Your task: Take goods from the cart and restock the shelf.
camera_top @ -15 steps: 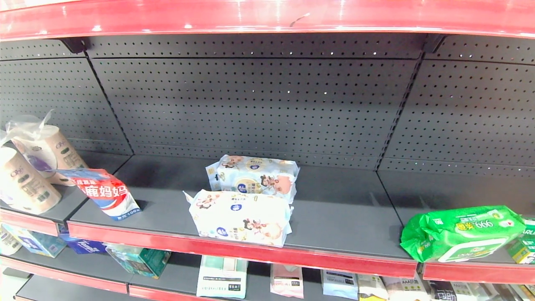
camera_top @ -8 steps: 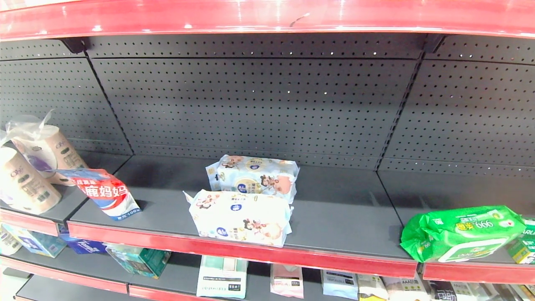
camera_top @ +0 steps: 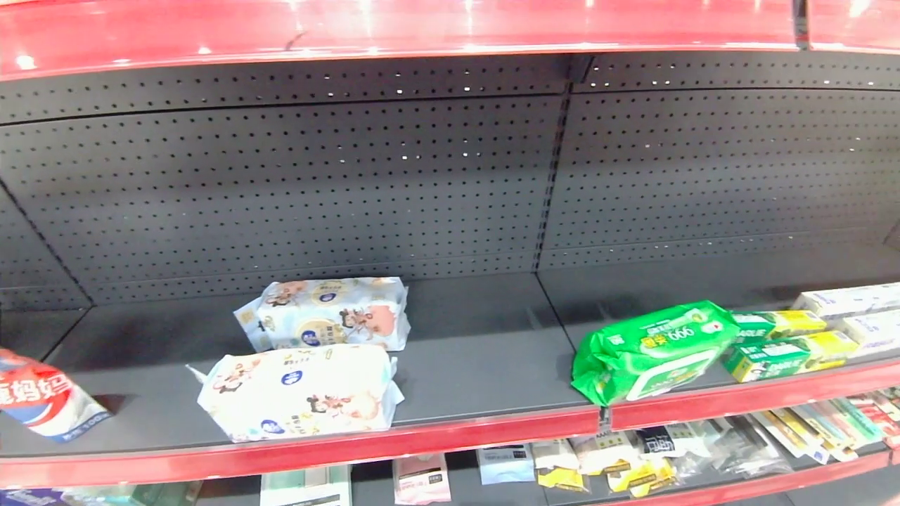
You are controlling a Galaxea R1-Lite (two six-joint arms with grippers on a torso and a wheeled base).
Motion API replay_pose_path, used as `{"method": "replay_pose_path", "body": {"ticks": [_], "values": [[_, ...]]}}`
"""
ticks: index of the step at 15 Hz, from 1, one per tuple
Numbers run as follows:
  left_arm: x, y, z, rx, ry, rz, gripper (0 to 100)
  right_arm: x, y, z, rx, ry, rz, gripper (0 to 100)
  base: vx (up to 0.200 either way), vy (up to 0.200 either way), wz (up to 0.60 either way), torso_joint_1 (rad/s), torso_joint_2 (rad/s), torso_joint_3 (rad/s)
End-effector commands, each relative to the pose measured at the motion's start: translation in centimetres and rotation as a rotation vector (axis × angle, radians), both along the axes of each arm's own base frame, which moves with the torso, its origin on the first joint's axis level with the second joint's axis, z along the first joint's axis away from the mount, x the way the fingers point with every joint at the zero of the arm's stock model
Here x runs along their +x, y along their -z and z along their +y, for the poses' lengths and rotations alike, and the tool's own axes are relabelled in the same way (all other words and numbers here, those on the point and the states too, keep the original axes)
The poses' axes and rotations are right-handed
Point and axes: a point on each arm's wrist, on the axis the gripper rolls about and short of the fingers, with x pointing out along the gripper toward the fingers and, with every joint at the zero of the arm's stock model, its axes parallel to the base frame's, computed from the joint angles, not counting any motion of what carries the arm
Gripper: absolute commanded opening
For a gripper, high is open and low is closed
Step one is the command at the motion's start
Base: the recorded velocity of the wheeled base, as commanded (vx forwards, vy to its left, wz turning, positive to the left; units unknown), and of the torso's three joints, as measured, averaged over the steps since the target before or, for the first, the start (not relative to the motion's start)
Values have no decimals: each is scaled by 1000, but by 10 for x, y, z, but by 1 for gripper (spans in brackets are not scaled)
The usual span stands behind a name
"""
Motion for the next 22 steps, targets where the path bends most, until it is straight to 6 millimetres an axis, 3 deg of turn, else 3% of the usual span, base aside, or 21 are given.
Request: {"method": "replay_pose_path", "body": {"ticks": [1, 5, 6, 7, 8, 9, 12, 18, 22], "values": [[0, 0, 0, 0, -1, 0, 100, 0, 0, 0, 0, 0, 3, 100, 0, 0, 0, 0, 0, 0], [0, -1, -1, 43, 28, -7, 100, 0, 0, 0, -2, -1, 3, 100, 0, 0, 0, 0, 0, 0], [-2, -36, -1, 28, 49, -40, 100, 0, 0, 0, 1, 0, 3, 100, 0, 0, 0, 0, 0, 0], [16, -93, -1, -87, 21, 7, 100, 0, 0, 0, 0, 0, 3, 100, 0, 0, 0, 0, 0, 0], [33, -129, 0, -184, -10, 15, 100, 0, 0, 0, 0, 0, 2, 100, 0, 0, 0, 0, 0, 0], [46, -138, 1, -174, -42, 49, 100, 0, 0, 0, 0, 0, 2, 100, 0, 0, 0, 0, 0, 0], [61, -131, 3, -117, -152, 130, 100, 0, 0, 0, -3, -4, 2, 100, 0, 0, 0, 0, 0, 0], [56, -123, 3, -111, -149, 132, 100, 0, 0, 0, -2, -4, 2, 100, 0, 0, 0, 0, 0, 0], [48, -117, 3, -100, -144, 112, 100, 0, 0, 0, 0, -4, 0, 100, 0, 0, 600, 2, 2, 2]]}}
